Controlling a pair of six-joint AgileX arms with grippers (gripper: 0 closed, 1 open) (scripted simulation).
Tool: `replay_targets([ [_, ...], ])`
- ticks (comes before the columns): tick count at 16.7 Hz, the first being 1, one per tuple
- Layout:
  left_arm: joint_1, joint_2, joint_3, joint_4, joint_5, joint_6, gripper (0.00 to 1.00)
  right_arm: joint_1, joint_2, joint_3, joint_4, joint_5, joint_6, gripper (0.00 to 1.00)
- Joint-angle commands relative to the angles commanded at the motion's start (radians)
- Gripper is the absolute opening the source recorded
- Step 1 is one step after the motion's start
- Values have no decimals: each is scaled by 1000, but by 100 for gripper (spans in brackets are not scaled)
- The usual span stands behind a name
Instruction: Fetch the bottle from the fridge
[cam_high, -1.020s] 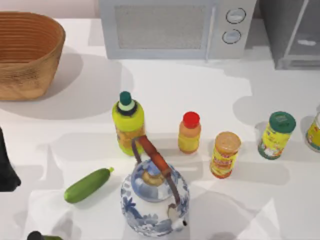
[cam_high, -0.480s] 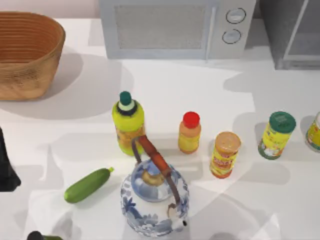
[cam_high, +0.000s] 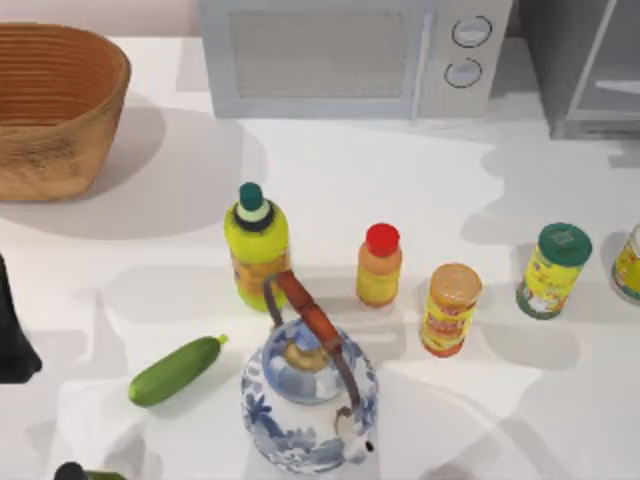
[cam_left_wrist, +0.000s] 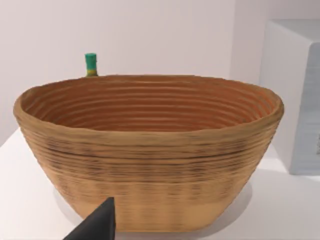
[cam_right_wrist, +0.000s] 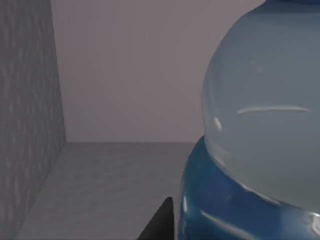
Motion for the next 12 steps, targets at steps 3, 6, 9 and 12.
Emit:
replay_targets([
  [3,0,0,0,0,0,0,100,6,6,3,-3,1,2,0],
  [6,0,0,0,0,0,0,100,10,-16,-7,-15,2,1,0],
  [9,0,0,0,0,0,0,100,23,-105,-45,-65,11,1,0],
  [12,0,0,0,0,0,0,100,44,-259,-108,-146,27,0,0],
])
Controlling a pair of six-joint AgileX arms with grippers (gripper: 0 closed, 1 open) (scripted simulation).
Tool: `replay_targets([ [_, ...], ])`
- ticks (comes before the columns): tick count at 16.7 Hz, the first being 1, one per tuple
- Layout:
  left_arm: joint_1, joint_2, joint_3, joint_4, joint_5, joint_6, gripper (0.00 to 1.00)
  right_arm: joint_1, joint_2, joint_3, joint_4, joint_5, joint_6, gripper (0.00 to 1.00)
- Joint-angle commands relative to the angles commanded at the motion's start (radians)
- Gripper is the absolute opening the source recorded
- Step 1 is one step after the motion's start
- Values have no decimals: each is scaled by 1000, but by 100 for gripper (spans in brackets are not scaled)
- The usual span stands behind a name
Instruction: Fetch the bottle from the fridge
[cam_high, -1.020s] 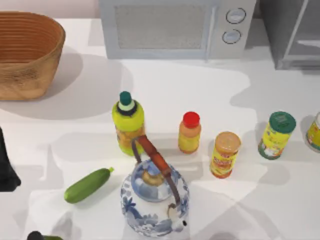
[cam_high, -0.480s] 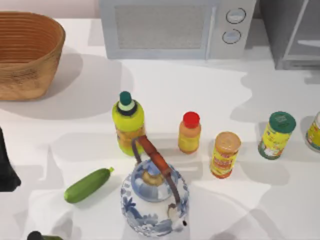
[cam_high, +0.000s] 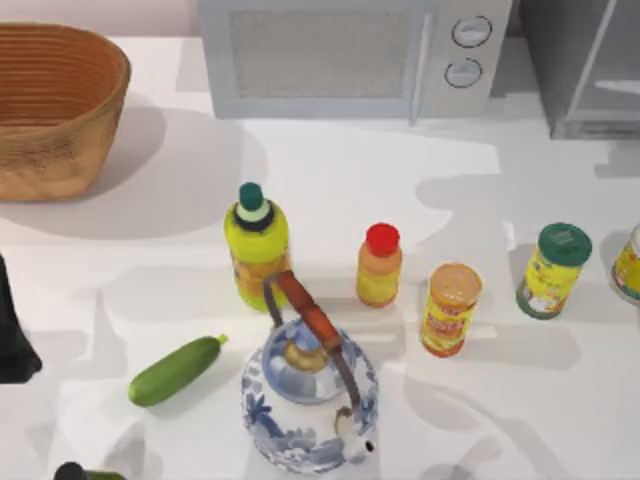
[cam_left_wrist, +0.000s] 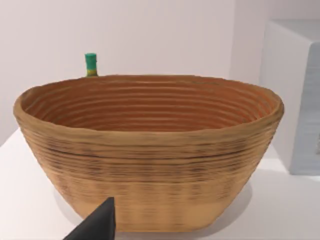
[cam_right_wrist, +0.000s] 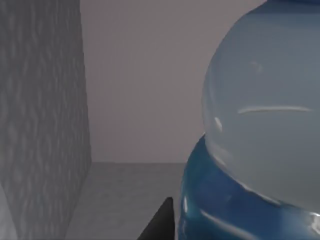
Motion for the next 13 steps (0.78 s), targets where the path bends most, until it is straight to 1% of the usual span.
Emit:
replay_targets([
  [5,0,0,0,0,0,0,100,46,-356,-153,-196,41,-1,0],
  [13,0,0,0,0,0,0,100,136,-1050,-463,-588,123,-2,0],
])
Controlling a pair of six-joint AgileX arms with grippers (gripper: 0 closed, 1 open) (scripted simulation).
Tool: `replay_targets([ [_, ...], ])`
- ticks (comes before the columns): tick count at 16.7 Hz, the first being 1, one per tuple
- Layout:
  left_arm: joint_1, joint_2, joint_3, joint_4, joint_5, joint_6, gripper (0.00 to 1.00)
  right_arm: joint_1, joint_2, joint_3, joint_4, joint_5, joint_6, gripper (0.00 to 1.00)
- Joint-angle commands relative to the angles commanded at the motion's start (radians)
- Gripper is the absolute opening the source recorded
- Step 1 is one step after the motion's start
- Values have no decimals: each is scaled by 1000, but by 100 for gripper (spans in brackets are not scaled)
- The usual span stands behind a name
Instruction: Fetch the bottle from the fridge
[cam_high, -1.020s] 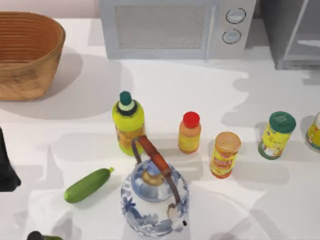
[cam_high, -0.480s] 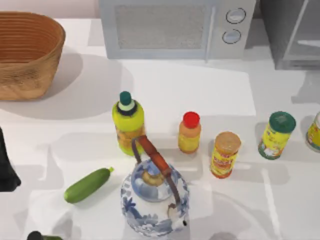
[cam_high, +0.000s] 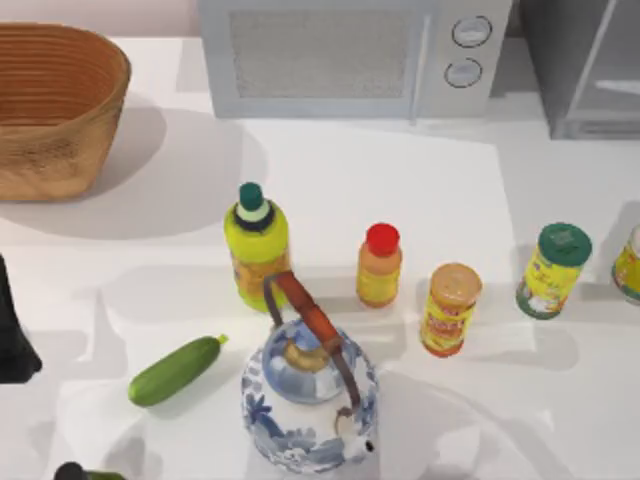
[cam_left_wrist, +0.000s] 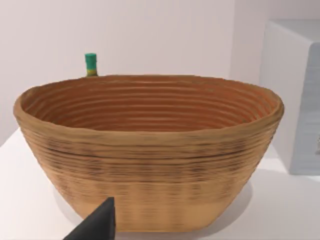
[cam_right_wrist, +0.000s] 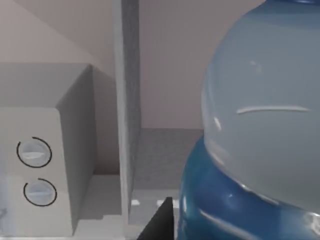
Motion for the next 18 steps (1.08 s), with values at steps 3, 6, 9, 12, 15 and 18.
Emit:
replay_targets([
  [3,0,0,0,0,0,0,100,31,-246,-108,-137,28,-1,0],
  [6,0,0,0,0,0,0,100,57,-453,-196,-249,52,-1,0],
  [9,0,0,0,0,0,0,100,74,-583,-254,-325,68,-2,0],
  [12,0,0,0,0,0,0,100,78,-619,-270,-348,73,-2,0],
  [15,0,0,0,0,0,0,100,78,-619,-270,-348,73,-2,0],
  [18,0,0,0,0,0,0,100,78,-605,-262,-337,76,0,0],
])
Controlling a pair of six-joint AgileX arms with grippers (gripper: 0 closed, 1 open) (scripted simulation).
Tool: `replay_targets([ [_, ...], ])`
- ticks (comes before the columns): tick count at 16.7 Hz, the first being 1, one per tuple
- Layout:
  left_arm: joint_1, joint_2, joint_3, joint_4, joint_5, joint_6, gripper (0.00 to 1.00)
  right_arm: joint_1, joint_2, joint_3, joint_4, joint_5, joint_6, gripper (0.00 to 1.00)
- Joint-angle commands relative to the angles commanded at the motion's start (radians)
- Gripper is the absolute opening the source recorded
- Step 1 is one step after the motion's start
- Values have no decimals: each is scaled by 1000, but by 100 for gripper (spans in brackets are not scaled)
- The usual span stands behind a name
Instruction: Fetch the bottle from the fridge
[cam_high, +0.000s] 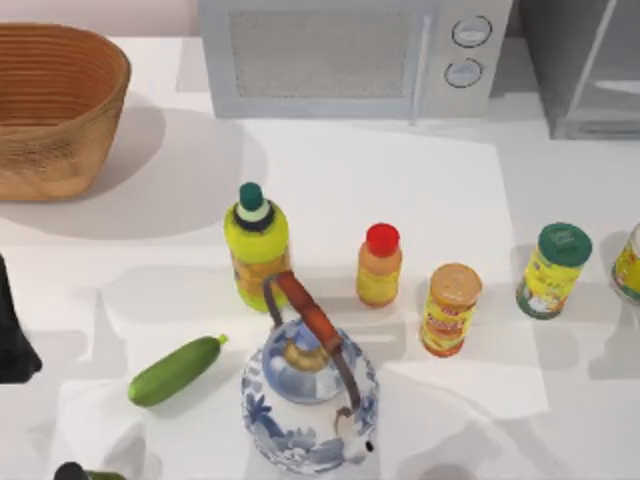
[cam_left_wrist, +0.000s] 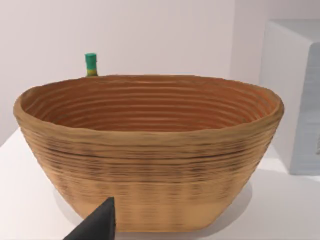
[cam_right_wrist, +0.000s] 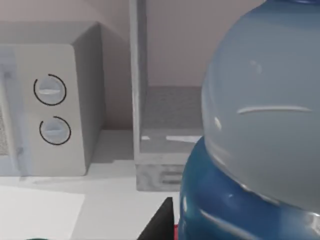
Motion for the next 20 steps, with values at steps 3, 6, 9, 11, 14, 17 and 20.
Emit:
replay_targets([
  [3,0,0,0,0,0,0,100,19,93,60,88,37,-1,0],
  [6,0,0,0,0,0,0,100,51,281,163,232,103,-3,0],
  [9,0,0,0,0,0,0,100,99,553,278,396,186,-3,0],
  [11,0,0,0,0,0,0,100,141,770,350,508,247,-1,0],
  [14,0,0,0,0,0,0,100,219,1117,448,674,340,2,0],
  [17,0,0,0,0,0,0,100,311,1452,531,834,424,5,0],
  [20,0,0,0,0,0,0,100,407,1724,606,985,496,7,0],
])
